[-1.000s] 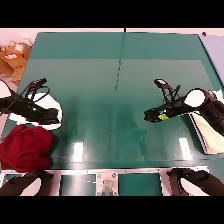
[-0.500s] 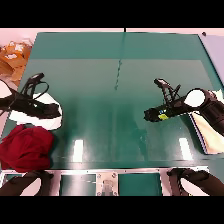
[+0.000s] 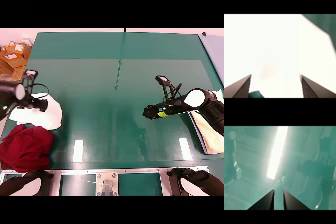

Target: Fold the shirts.

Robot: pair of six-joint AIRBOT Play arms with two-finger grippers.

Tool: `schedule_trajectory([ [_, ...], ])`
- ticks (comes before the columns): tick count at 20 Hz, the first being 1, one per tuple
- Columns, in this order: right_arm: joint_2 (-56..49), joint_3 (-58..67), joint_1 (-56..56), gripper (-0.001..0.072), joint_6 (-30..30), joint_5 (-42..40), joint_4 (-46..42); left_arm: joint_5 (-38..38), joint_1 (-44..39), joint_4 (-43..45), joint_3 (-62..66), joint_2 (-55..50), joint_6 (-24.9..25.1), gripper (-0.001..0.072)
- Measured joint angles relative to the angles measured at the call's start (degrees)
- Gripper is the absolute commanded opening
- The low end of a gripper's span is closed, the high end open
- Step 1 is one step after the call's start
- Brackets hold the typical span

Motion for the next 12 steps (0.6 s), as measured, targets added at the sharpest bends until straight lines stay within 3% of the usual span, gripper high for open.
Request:
schedule_trajectory([
  [2,0.0,0.0,0.0,0.0152,0.0,-0.5,0.0,0.6,0.0,4.0,0.0,-4.6,-0.4,0.0701],
  [3,0.0,0.0,0.0,0.0152,0.0,-0.6,0.0,0.9,0.0,5.4,0.0,-6.7,-0.6,0.0569],
  [5,0.0,0.0,0.0,0.0151,0.0,-0.8,0.0,1.3,-0.1,7.6,0.1,-9.7,-0.8,0.0087],
  [6,0.0,0.0,0.0,0.0150,0.0,-0.8,0.0,1.2,0.0,8.9,0.2,-10.7,-0.7,0.0024],
  [9,0.0,0.0,0.0,0.0094,0.0,-0.9,0.0,-0.9,0.0,9.4,1.7,-12.5,1.0,0.0023],
  [10,0.0,0.0,0.0,0.0037,0.0,-0.9,0.0,-2.5,0.0,9.1,3.1,-13.0,2.0,0.0022],
  [12,0.0,0.2,0.0,0.0016,0.0,-0.9,0.0,-7.5,0.0,7.2,7.7,-12.6,3.7,0.0022],
])
